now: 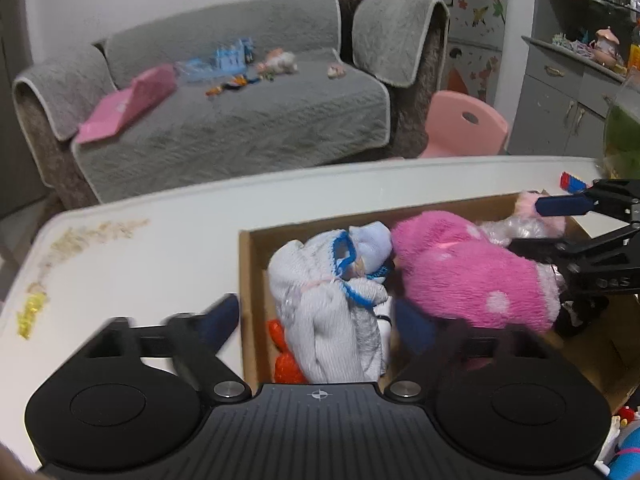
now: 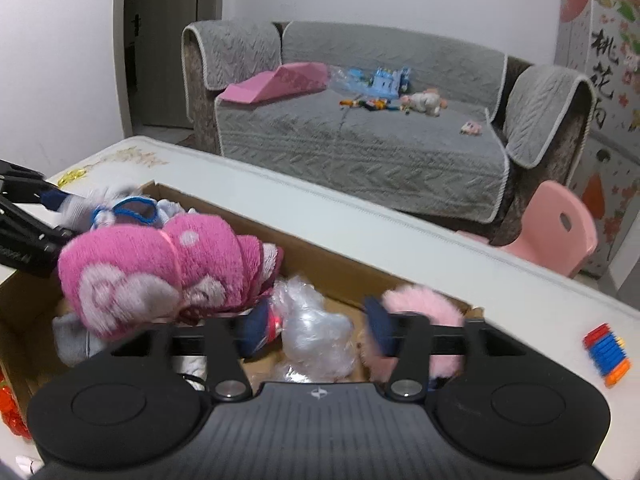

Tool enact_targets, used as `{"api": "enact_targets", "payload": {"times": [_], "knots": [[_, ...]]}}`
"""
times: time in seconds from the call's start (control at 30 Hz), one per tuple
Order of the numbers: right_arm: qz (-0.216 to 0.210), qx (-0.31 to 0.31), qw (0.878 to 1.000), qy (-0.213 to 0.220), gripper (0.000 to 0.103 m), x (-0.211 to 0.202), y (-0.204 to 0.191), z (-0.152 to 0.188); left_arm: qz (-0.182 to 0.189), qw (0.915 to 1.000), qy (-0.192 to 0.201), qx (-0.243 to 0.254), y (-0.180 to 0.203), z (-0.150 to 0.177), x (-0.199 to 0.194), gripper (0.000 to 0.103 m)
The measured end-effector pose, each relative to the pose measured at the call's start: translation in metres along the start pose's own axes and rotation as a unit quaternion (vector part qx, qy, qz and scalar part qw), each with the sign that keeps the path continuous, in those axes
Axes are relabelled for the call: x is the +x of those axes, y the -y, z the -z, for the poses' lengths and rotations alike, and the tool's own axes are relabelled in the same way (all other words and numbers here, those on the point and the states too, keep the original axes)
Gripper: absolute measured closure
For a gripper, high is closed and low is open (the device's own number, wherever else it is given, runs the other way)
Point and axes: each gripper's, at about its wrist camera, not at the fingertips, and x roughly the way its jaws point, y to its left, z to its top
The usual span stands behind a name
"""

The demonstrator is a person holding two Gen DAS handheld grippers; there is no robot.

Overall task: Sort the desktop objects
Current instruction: 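Carry both items into the box and open both grippers, then move both grippers back over the remaining items beside the box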

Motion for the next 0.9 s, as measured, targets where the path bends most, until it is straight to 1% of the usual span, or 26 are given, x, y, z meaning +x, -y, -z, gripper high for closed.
{"api": "enact_targets", "payload": {"times": [0.03, 0.3, 0.47, 0.57, 0.8, 0.9], "knots": [[-0.004, 0.001, 1.0, 0.006, 0.035, -0.004, 0.001, -0.001, 0.005, 1.0, 0.001, -0.002, 0.0, 0.0, -0.003, 0.013], [-0.014, 0.005, 0.999, 0.039, 0.035, -0.036, -0.001, -0.009, -0.001, 0.9997, 0.019, 0.014, 0.011, 0.007, -0.034, 0.013], [-0.021, 0.002, 0.999, 0.047, 0.035, -0.05, -0.003, -0.012, 0.003, 0.9996, 0.021, 0.018, 0.015, 0.01, -0.05, 0.012], [-0.024, 0.004, 0.998, 0.052, 0.034, -0.059, -0.005, -0.013, 0.003, 0.9993, 0.026, 0.028, 0.022, 0.015, -0.065, 0.009], [-0.03, 0.0, 0.998, 0.055, 0.024, -0.085, -0.011, 0.006, 0.013, 0.9981, 0.035, 0.048, 0.037, 0.036, -0.096, 0.006], [-0.034, 0.01, 0.997, 0.063, 0.013, -0.1, -0.01, 0.019, 0.025, 0.9975, 0.041, 0.052, 0.041, 0.051, -0.111, 0.001]]}}
